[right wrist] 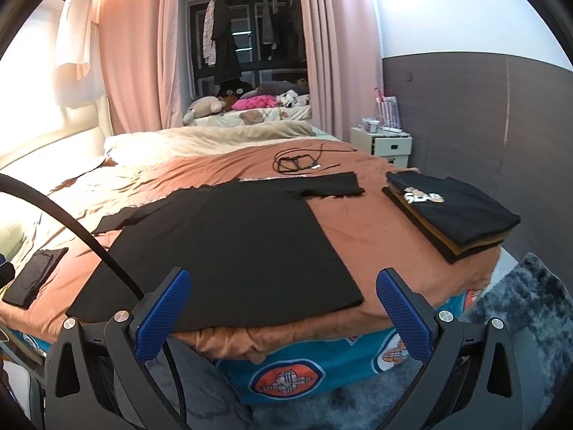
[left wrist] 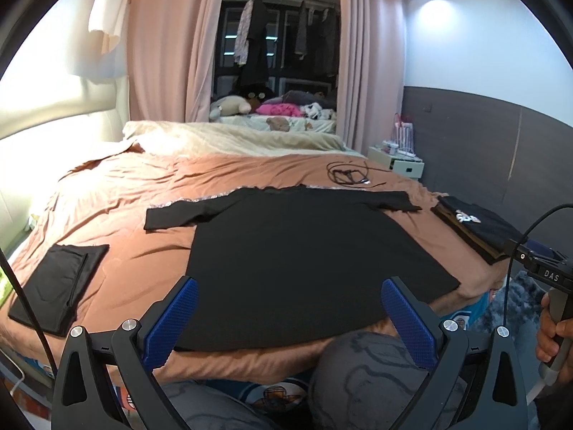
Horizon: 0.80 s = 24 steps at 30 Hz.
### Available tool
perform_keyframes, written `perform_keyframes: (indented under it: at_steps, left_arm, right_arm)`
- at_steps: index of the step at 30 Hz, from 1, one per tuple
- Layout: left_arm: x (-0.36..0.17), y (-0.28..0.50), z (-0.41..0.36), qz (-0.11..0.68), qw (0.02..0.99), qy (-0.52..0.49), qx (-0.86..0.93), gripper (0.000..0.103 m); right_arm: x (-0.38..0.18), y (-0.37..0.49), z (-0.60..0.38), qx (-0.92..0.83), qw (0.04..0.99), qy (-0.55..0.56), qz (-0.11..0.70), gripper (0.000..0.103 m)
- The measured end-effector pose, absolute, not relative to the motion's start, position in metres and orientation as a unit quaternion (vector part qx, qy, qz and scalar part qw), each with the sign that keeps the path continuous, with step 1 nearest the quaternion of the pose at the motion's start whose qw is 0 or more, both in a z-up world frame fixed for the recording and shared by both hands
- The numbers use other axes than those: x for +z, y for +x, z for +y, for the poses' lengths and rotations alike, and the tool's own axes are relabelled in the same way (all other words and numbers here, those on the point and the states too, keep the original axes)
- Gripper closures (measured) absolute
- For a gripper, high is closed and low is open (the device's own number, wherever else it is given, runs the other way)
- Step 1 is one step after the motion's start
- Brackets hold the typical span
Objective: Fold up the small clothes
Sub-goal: 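Move both grippers forward over the flat black T-shirt, then lower both grippers onto one side edge of the shirt and close them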
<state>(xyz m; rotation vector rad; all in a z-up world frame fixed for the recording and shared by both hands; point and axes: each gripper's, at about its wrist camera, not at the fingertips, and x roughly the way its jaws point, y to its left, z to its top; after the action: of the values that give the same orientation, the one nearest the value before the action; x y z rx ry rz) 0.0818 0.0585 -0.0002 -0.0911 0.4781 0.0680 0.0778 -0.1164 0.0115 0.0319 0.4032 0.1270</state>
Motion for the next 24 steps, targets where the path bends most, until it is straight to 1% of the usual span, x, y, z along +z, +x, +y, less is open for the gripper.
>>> perform_keyframes:
  at_steps: [13, 24]
  left_arm:
    - [-0.008, 0.155, 0.108, 0.265, 0.961, -0.037, 0.074, 0.0]
    - [-0.003, 0.214, 0.173, 0.269, 0.956, -0.054, 0.104, 0.001]
  right_arm:
    - [0.019, 0.16, -0.112, 0.105, 0.966, 0.015, 0.235, 0.0]
    - [0.037, 0.25, -0.096, 0.16, 0.954, -0.007, 0.253, 0.0]
